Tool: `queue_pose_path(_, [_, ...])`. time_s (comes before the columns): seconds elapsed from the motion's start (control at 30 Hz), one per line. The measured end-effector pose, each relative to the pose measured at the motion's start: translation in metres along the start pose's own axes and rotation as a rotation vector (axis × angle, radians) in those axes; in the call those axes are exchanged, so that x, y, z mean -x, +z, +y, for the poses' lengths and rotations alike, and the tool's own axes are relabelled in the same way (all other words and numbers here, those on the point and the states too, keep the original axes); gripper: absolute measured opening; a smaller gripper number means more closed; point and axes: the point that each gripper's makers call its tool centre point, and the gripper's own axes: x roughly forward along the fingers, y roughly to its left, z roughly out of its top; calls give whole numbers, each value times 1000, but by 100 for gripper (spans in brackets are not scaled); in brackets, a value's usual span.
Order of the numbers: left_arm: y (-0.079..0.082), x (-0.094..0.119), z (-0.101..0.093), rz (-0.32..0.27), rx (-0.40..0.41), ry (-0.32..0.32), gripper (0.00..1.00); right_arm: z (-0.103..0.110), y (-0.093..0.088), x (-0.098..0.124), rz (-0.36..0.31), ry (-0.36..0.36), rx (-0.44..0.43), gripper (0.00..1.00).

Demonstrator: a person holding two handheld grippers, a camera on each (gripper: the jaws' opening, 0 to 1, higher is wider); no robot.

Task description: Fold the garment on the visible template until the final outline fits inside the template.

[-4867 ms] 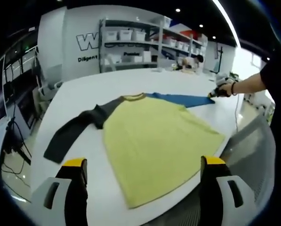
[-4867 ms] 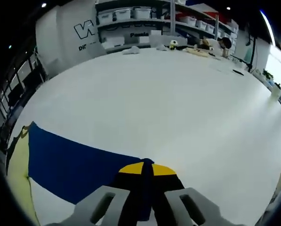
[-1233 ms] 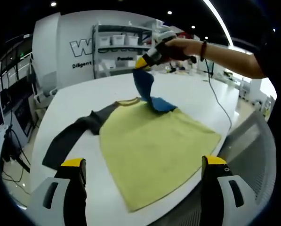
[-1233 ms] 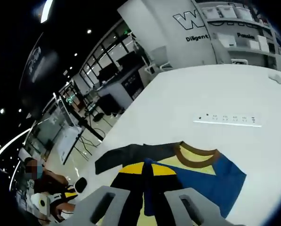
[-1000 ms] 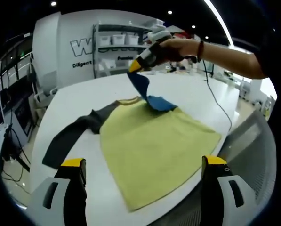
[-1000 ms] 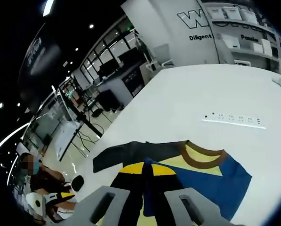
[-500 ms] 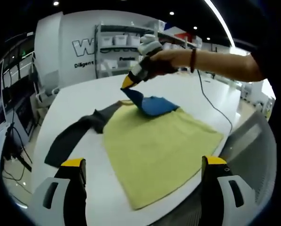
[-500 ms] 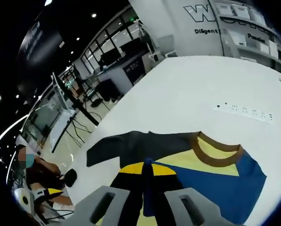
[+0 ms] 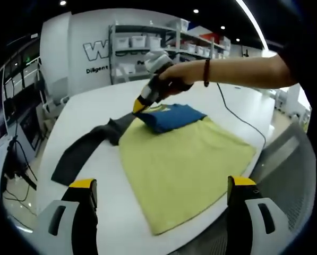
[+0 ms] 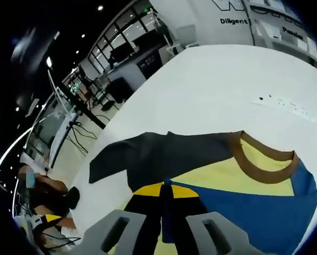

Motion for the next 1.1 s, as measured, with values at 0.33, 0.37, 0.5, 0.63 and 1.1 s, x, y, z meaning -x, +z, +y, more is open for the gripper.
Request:
queue_pose_path(0.33, [0, -1, 3, 3, 6, 5, 99, 1, -2, -4, -20, 32, -11, 6])
queue_pose_path(0.37, [0, -1, 4, 4, 8, 8, 99, 0, -3, -2, -20, 30, -10, 8])
queue_pose_path(0.5, [1, -2, 4, 8, 9, 8, 99, 1, -2, 7, -51, 40, 27, 21])
queue_pose_path(0.63, [5, -3, 2, -6, 0, 4, 99, -2, -3, 18, -84, 47, 40, 35])
queue_pose_path(1.1, [8, -4, 0, 9, 9, 0, 99, -26, -18, 64, -170, -2, 79, 70])
